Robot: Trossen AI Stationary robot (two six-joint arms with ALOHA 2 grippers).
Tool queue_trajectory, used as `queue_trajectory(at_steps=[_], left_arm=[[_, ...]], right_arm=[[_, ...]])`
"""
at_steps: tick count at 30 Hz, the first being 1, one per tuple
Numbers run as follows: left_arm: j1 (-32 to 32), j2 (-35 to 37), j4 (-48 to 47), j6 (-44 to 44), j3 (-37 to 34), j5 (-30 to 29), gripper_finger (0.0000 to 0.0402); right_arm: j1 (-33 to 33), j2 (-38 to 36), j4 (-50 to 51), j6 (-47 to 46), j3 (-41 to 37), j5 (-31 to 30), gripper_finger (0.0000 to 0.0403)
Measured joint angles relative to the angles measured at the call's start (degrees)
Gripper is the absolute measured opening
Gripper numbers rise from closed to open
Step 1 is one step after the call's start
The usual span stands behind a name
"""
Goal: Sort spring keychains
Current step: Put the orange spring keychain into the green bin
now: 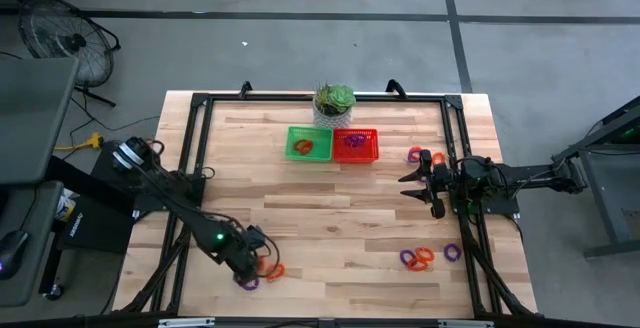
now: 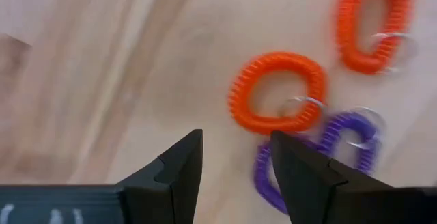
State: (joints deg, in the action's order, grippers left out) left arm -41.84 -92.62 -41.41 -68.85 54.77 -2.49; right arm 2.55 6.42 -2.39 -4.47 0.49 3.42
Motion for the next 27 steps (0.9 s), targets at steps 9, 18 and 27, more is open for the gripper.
queue_trajectory(at_steps=[9, 18, 27], left_arm=[[0.98, -5.29, -5.19, 6.14, 6.65, -2.14, 0.0168], [0.98, -9.10, -5.05, 9.21, 9.09, -2.14, 0.0168], [1.00, -11.36, -5.30, 10.59, 9.20, -2.25, 0.0168]], right_arm=[[0.00, 0.00, -0.02, 0.00, 0.01, 0.00, 0.0160], [0.00, 0.00, 0.00, 0.00, 0.02, 0.00, 0.0158], [0.00, 0.00, 0.00, 0.00, 0.02, 0.00, 0.0161]])
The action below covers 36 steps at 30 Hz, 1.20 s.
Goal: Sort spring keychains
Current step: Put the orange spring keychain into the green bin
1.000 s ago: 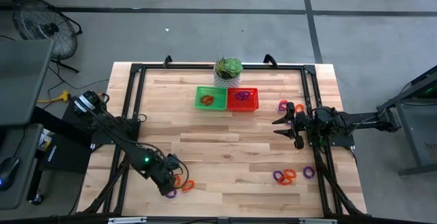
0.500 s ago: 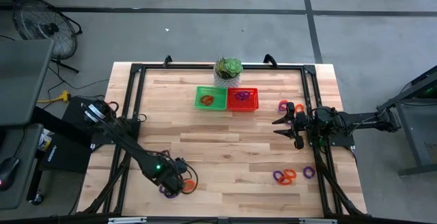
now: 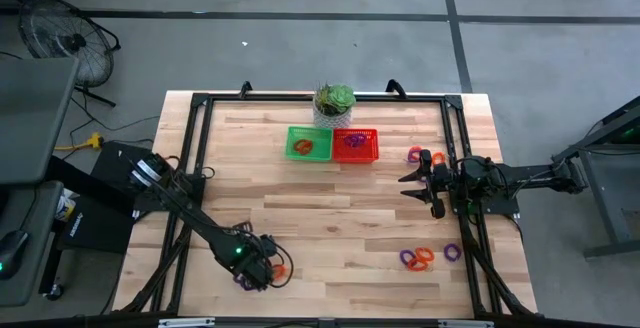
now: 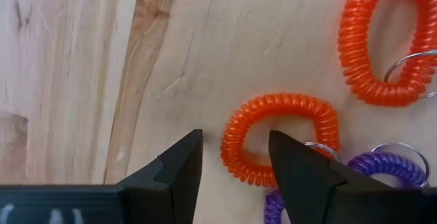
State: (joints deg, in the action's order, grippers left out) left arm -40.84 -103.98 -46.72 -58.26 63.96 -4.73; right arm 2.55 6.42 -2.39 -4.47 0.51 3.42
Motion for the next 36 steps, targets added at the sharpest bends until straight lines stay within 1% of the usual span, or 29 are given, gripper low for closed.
queue_trajectory(at_steps=[7, 10, 16, 24, 32, 36], left_arm=[[0.75, -0.04, -0.15, 0.16, -0.05, 0.15, 0.0166], [1.45, -0.04, 0.11, 1.10, -0.19, 0.99, 0.0154], [2.22, -1.03, 0.62, 2.99, -0.17, 2.39, 0.0100], [2.16, -1.14, 0.84, 4.86, -0.22, 0.85, 0.0014], [2.19, -0.99, 0.52, 6.67, -0.26, -0.62, 0.0004], [2.38, 0.46, -2.21, 6.79, -0.66, -2.96, 0.0003]], right_arm=[[0.00, 0.00, 0.00, 0.00, -0.02, 0.00, 0.0160], [0.00, 0.00, 0.00, 0.00, -0.01, 0.00, 0.0157], [0.00, 0.00, 0.00, 0.00, -0.02, -0.02, 0.0159], [0.00, 0.00, 0.00, 0.00, -0.02, 0.00, 0.0162], [0.00, 0.00, 0.00, 0.00, -0.02, 0.00, 0.0159], [0.00, 0.00, -0.01, 0.00, -0.02, 0.00, 0.0163]])
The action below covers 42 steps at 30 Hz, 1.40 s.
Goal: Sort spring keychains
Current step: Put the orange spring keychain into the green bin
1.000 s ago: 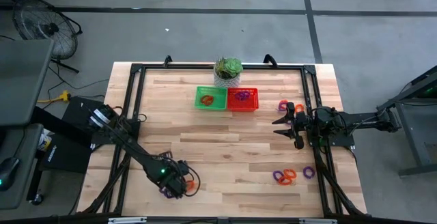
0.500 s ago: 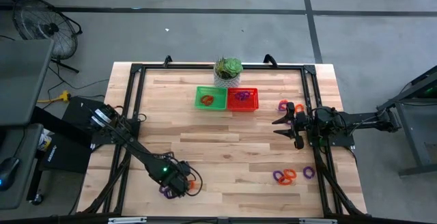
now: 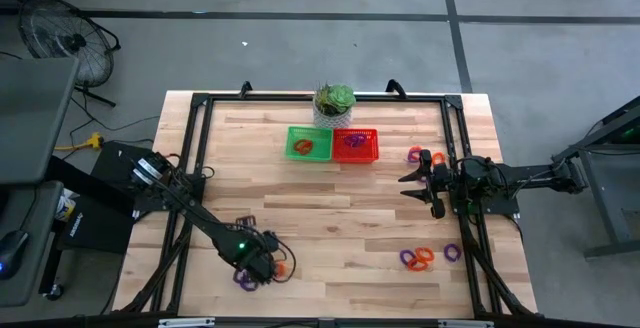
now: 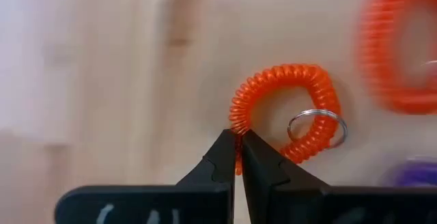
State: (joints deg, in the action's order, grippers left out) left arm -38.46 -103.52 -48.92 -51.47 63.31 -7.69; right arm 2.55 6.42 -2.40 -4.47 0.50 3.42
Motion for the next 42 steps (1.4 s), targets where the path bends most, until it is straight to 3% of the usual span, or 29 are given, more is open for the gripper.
queue_trajectory(at_steps=[9, 19, 27, 34, 42], left_arm=[[-0.06, 6.47, -8.39, -3.91, 0.00, -5.03, 0.0001], [-0.06, 15.03, -15.63, -9.77, 0.13, -17.51, 0.0000], [0.42, 20.38, -19.20, -11.16, 0.20, -31.77, 0.0000], [7.43, 23.08, -18.20, -5.65, 0.22, -43.23, 0.0000], [20.44, 23.73, -7.89, 5.50, 0.24, -49.57, 0.0000]], right_arm=[[0.00, 0.00, -0.01, 0.00, 0.01, 0.00, 0.0156], [0.00, 0.00, 0.01, 0.00, 0.00, 0.00, 0.0162], [0.00, 0.00, 0.01, 0.00, 0.01, 0.00, 0.0156], [0.00, 0.00, 0.01, 0.00, 0.00, 0.00, 0.0162], [0.00, 0.00, 0.01, 0.00, 0.00, 0.00, 0.0158]])
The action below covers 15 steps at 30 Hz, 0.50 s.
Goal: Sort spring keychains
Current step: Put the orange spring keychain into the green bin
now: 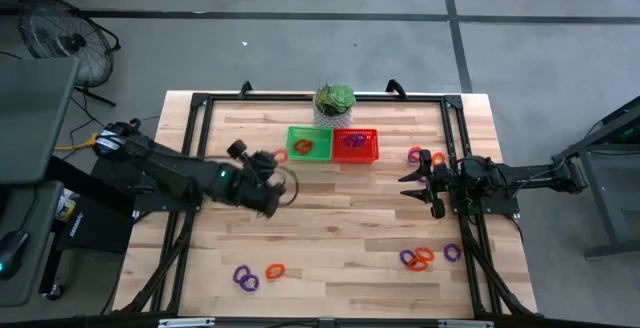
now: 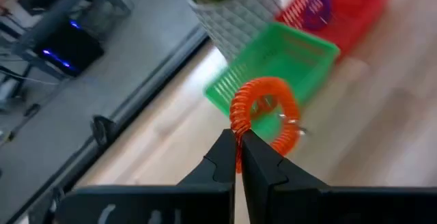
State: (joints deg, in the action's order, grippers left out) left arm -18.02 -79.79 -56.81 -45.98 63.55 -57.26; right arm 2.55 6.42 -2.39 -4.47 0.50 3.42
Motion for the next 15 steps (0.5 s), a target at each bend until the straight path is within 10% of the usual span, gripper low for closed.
queue_trajectory(at_steps=[15], left_arm=[[23.24, -6.65, 32.36, 29.92, 0.09, 19.33, 0.0000]], right_arm=[[0.00, 0.00, 0.00, 0.01, 0.00, 0.00, 0.0161]])
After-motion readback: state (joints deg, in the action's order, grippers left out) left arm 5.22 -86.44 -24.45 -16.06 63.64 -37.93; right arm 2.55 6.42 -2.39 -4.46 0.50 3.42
